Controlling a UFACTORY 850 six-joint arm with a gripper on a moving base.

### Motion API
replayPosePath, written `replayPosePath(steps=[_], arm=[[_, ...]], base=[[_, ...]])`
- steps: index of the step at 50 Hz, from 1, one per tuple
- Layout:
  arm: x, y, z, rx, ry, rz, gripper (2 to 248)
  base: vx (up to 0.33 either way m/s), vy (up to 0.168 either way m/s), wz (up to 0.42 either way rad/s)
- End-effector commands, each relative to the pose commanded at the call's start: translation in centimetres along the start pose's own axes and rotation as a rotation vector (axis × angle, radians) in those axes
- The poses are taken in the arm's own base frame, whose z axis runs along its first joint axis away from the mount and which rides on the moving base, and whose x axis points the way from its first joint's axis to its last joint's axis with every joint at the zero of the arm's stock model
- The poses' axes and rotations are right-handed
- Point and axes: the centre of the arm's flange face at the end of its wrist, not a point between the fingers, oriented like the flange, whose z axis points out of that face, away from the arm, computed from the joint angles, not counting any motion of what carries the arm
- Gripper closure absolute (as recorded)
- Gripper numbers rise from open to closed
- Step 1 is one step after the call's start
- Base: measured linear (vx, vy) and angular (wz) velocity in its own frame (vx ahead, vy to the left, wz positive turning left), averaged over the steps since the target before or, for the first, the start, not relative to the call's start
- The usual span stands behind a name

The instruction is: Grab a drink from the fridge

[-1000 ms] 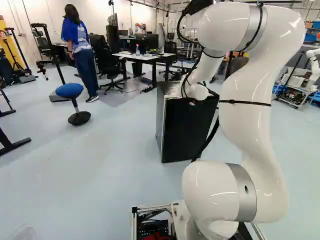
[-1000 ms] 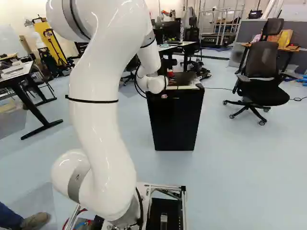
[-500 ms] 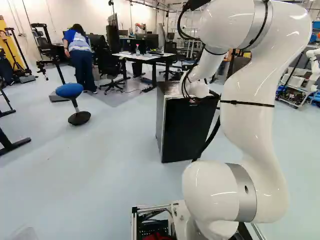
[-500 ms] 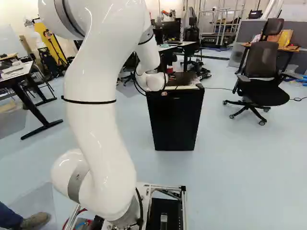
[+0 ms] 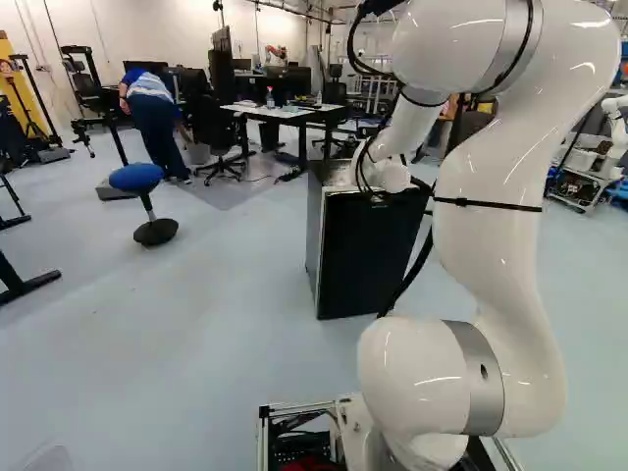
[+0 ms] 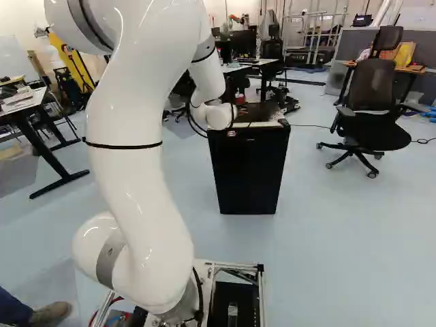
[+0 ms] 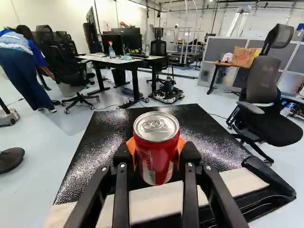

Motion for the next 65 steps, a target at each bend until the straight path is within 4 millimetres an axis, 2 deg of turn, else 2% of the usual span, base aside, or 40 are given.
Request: replayPosePath(steps=[17,33,48,65], arm=[[-0.1,-1.2,-2.5,0.015,-0.01,0.001,150],[-0.5,-2.6,-5.9,0.034,-0.023,0.001,150],[-1.3,-4.1,-10.2,0.058,-0.04,0.0,150],[-3.1,-5.7,-16.1,0.09,-0.063,-0.001,150]], base=[[0.0,0.0,0.0],[0.0,0.0,0.0],[0.0,0.0,0.0],[0.0,0.0,0.0]])
